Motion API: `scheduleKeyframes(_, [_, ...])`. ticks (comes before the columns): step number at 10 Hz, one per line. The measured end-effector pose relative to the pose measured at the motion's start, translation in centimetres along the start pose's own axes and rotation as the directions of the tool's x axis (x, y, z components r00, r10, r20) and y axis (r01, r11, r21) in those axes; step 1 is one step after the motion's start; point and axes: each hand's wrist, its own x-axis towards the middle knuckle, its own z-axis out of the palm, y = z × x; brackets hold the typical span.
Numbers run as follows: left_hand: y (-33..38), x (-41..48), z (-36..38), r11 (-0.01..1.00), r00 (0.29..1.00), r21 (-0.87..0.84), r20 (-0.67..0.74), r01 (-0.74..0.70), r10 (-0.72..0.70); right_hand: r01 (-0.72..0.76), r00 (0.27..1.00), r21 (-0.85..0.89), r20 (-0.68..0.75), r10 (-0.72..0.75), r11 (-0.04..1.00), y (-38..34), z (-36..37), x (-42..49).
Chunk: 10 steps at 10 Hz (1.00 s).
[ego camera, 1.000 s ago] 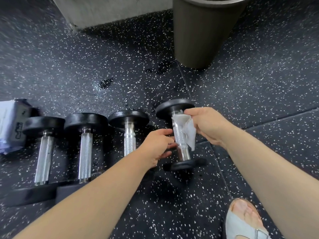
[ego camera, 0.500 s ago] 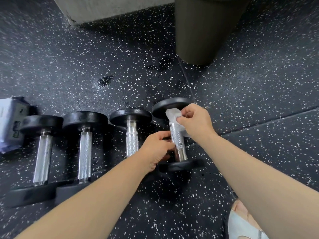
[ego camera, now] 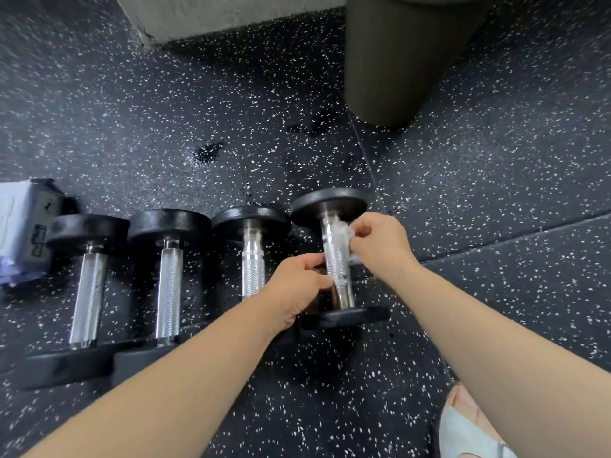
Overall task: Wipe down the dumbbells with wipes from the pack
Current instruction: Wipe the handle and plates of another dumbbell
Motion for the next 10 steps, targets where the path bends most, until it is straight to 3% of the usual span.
scheduleKeyframes(1, [0.0,0.1,-0.1,0.999,1.0,0.043,-0.013,-0.007,0.008,-0.115,0.992,0.115,-0.03,0.119,0.987,-1.2,0.9,1.5])
scheduleKeyframes(2, [0.0,0.2,0.2,0.998,0.999,0.064,-0.034,-0.019,0.021,-0.198,0.977,0.151,0.114,0.182,0.969,-2.2,1.4,1.8])
scheduleKeyframes(4, [0.1,-0.2,0.5,0.992,0.996,0.113,-0.056,-0.059,0.066,-0.17,0.926,-0.14,0.317,0.206,0.976,-0.5,1.1,-1.8])
scheduleKeyframes(5, [0.1,-0.4,0.5,0.993,0.994,0.107,-0.089,-0.052,0.062,-0.071,0.899,-0.26,0.401,0.174,0.963,0.9,0.3,-2.8])
scheduleKeyframes(6, [0.2,-0.4,0.5,0.993,0.993,0.115,-0.111,-0.029,0.042,-0.15,0.897,-0.151,0.395,0.199,0.977,0.4,0.2,-1.6])
scheduleKeyframes(7, [0.2,-0.2,0.5,0.996,0.993,0.083,-0.112,-0.019,0.028,-0.262,0.924,0.168,0.327,0.197,0.95,-1.2,0.6,0.4])
scheduleKeyframes(8, [0.2,-0.2,0.4,0.997,0.994,0.075,-0.106,-0.021,0.029,-0.353,0.914,0.368,0.332,0.233,0.86,-1.8,1.6,2.6])
scheduleKeyframes(9, [0.2,-0.1,0.3,0.997,0.994,0.068,-0.107,-0.021,0.028,-0.363,0.906,0.403,0.363,0.217,0.84,-1.2,1.5,2.1])
scheduleKeyframes(10, [0.2,-0.3,0.5,0.993,0.994,0.115,-0.103,-0.034,0.046,-0.382,0.879,0.331,0.418,0.229,0.863,-0.6,0.8,0.3])
